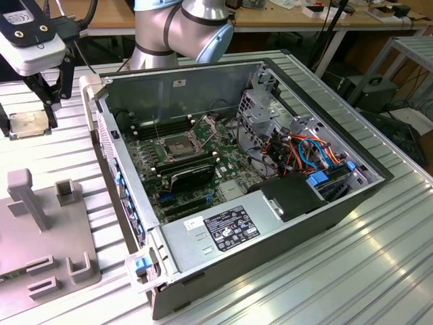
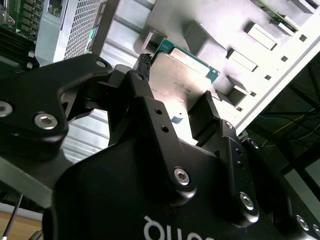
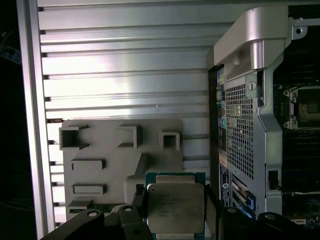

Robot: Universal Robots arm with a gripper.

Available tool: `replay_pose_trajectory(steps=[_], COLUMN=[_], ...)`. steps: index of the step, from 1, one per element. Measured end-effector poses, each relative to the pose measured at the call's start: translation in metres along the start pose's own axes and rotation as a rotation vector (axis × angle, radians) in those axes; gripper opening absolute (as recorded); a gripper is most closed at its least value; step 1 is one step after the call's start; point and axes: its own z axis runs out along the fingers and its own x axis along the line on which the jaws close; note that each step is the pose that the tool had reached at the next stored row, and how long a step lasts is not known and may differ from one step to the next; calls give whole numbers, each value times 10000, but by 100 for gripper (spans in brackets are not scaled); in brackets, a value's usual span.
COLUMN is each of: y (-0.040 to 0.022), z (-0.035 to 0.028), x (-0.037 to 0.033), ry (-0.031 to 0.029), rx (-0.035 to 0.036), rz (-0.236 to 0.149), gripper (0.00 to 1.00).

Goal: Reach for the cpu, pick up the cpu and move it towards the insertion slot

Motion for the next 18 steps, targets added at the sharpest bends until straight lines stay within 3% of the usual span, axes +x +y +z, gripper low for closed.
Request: replay_pose_trajectory(steps=[18], y=[61], z=[0], x=[-183], ry=[0], rx=[15], rz=[0], gripper=[55])
